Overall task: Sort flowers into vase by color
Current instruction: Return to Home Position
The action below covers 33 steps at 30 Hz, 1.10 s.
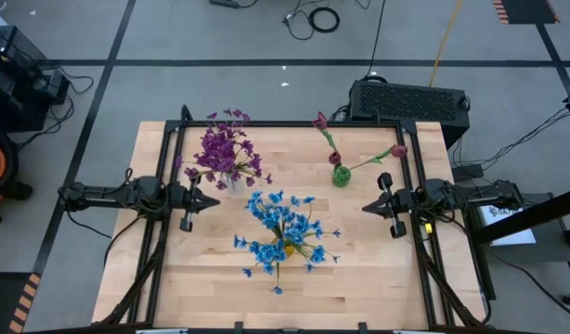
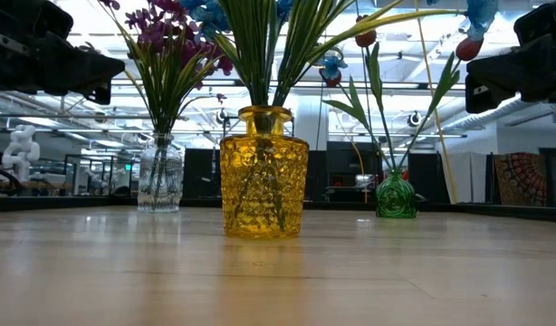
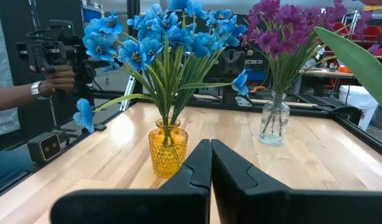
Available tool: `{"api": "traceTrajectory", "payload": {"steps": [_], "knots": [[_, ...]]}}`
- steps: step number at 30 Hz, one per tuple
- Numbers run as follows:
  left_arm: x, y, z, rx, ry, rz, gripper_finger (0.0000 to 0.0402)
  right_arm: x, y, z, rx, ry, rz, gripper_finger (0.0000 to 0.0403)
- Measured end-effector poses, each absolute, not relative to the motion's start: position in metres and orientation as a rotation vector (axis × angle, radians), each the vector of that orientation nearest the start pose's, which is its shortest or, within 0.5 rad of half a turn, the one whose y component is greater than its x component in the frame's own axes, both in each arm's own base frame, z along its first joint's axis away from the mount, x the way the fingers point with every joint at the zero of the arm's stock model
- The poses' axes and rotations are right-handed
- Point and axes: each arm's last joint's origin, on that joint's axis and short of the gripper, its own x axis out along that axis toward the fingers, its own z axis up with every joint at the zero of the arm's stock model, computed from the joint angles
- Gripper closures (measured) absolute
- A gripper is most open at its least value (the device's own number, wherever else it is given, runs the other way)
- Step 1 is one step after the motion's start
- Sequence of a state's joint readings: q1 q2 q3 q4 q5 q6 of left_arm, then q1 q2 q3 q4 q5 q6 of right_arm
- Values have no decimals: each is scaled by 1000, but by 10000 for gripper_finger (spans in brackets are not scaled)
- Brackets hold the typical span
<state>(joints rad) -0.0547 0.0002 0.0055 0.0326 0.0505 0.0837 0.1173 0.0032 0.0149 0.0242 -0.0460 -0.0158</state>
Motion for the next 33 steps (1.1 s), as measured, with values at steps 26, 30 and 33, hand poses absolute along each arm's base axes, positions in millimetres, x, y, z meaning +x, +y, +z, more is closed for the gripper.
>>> {"api": "traceTrajectory", "payload": {"steps": [26,30,33], "knots": [[97,-7,167,83,-23,-101,398,96,11,170,-8,-34,92,403],[97,-7,167,83,-23,-100,398,96,11,171,-42,-37,89,403],[97,-7,167,83,-23,-101,398,96,11,171,-53,-38,89,403]]}}
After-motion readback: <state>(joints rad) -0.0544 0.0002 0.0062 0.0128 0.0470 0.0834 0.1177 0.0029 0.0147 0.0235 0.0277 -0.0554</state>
